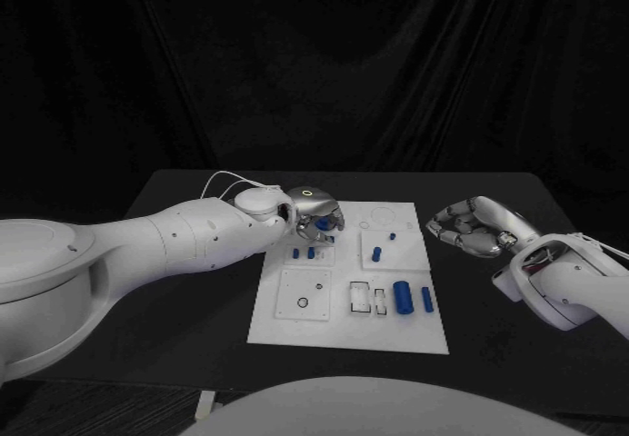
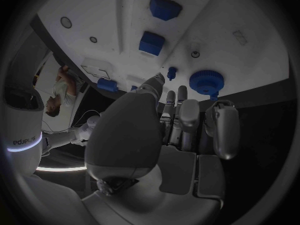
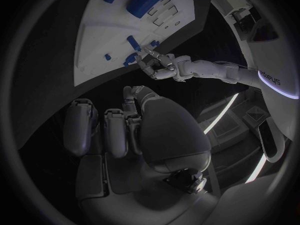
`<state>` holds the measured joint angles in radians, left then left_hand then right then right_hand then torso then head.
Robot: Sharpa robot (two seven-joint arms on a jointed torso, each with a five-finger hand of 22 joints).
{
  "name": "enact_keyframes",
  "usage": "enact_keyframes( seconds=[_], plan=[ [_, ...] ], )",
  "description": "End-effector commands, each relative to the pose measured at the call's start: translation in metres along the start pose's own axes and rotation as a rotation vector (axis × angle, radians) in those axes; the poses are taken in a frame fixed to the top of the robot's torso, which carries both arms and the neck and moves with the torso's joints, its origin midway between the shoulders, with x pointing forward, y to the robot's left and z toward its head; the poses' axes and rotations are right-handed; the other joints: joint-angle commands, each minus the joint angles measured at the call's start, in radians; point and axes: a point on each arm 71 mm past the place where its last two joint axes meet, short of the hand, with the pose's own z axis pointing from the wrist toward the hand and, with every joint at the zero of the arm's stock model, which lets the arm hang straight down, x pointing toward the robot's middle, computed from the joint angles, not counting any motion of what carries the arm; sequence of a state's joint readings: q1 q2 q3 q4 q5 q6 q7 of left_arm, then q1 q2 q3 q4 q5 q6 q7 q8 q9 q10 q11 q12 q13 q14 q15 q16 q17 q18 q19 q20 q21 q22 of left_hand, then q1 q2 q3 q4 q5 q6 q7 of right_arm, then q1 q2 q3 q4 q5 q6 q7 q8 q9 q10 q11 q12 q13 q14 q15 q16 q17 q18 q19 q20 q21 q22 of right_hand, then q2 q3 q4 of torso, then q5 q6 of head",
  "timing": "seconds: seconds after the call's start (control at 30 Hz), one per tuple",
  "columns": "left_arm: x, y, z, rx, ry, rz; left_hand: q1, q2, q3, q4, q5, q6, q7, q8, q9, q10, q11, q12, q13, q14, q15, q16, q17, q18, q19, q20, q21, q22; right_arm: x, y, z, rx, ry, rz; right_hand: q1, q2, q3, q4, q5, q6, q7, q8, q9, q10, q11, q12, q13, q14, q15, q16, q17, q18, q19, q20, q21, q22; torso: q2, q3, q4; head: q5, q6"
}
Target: Assemble the parts on the task board
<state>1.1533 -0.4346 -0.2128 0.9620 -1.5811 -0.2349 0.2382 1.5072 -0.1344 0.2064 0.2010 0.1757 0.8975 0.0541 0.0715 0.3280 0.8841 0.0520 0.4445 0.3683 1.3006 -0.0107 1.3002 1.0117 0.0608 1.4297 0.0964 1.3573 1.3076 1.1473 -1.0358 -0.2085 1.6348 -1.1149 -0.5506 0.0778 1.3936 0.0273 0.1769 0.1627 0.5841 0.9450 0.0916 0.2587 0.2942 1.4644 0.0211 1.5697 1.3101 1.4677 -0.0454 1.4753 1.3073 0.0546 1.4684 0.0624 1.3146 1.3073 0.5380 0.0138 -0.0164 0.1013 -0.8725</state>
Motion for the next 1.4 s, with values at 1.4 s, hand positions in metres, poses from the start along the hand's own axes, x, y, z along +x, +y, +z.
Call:
enact_keyframes(
  seconds=[1.4],
  plan=[
    [0.024, 0.000, 0.005, 0.014, 0.002, -0.007, 0.064, 0.057, 0.119, -0.104, 0.071, 0.166, 0.037, 0.073, 0.012, 0.147, -0.018, -0.029, -0.010, -0.036, -0.009, -0.053, -0.091, 0.001, -0.024, -0.009, -0.041, 0.182, 0.005, -0.002, -0.002, 0.002, 0.010, 0.003, -0.005, -0.001, 0.008, -0.002, 0.005, 0.001, 0.005, 0.001, 0.002, 0.106, -0.005, 0.001, 0.261, 0.077, -0.008, -0.007, 0.152, 0.006, 0.009, -0.007, -0.007, 0.181, 0.000, -0.0004, 0.0000, 0.002, 0.000]
  ],
)
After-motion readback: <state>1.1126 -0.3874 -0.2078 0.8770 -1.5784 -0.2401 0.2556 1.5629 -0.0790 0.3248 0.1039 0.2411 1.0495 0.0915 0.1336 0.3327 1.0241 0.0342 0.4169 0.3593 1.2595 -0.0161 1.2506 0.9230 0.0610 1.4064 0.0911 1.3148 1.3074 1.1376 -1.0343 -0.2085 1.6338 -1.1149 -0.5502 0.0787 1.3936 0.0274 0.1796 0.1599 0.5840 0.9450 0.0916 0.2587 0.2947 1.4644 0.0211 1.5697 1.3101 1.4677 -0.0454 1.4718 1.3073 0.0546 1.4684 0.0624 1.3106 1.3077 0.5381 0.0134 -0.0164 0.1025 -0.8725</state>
